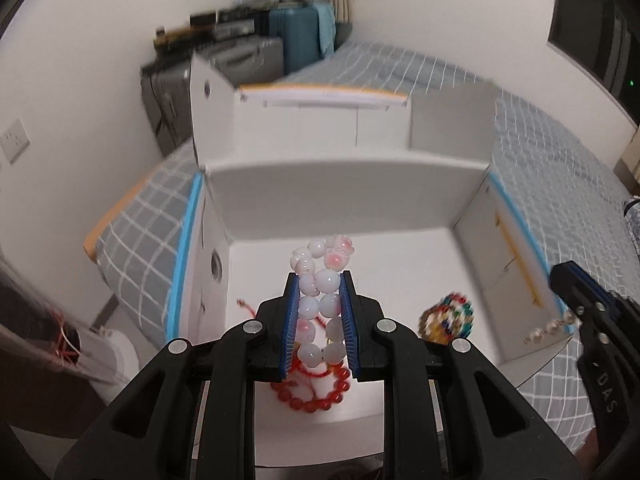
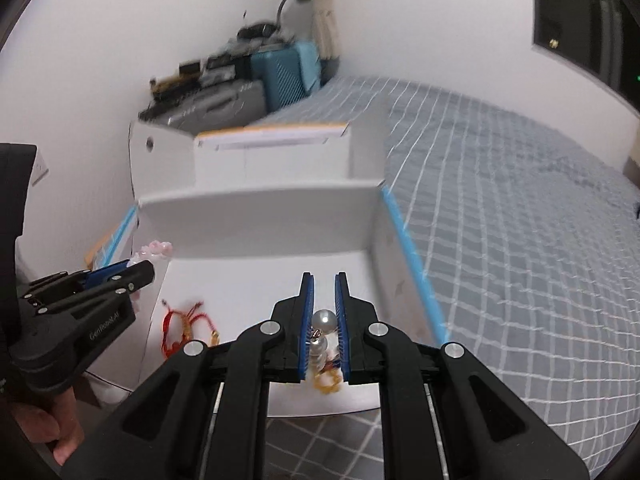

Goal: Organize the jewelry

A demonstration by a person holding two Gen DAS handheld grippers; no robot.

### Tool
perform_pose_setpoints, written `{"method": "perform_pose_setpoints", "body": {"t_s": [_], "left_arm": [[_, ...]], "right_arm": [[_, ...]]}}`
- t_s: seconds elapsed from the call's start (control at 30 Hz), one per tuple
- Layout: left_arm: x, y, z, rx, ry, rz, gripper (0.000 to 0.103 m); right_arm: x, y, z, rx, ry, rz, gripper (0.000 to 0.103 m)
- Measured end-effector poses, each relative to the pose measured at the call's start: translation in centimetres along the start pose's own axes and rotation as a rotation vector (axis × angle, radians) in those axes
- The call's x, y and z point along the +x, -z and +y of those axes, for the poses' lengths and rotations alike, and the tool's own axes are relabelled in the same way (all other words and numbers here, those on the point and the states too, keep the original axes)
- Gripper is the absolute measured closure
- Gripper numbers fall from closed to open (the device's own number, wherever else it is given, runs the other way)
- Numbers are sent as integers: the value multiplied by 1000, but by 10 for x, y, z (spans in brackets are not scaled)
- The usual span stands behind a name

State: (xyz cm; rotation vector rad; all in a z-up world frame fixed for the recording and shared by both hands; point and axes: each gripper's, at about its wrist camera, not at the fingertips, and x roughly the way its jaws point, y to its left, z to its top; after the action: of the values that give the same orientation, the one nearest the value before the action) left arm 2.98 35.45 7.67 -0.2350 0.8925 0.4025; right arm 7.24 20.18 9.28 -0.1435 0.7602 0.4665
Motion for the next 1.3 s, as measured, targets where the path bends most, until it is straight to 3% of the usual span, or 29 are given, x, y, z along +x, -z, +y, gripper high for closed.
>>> {"method": "perform_pose_setpoints", "body": {"t_s": [0.27, 0.7, 0.77, 0.8, 0.87, 0.97, 1.03, 1.13, 1.3], "left_arm": [[37, 12, 12, 4, -18, 103, 83], [43, 13, 12, 17, -46, 106, 81], [40, 12, 11, 17, -49, 97, 76], [37, 13, 12, 17, -50, 91, 66], [28, 15, 14, 10, -56, 57, 53], [8, 22, 16, 3, -70, -12, 28], [-6, 29, 18, -6, -69, -65, 13], [-20, 40, 21, -15, -78, -115, 6], [-38, 67, 21, -32, -69, -172, 6]], "right_arm": [[51, 9, 9, 17, -13, 165, 93], [56, 12, 7, 18, -23, 173, 92], [55, 11, 8, 13, -31, 173, 81], [53, 11, 7, 11, -36, 168, 75], [45, 12, 5, 15, -40, 135, 46], [25, 13, 1, 17, -36, 64, 27], [12, 17, -3, 14, -33, 23, 18], [-2, 25, -8, 15, -20, -17, 11], [-20, 43, -9, 1, -9, -62, 8]]}}
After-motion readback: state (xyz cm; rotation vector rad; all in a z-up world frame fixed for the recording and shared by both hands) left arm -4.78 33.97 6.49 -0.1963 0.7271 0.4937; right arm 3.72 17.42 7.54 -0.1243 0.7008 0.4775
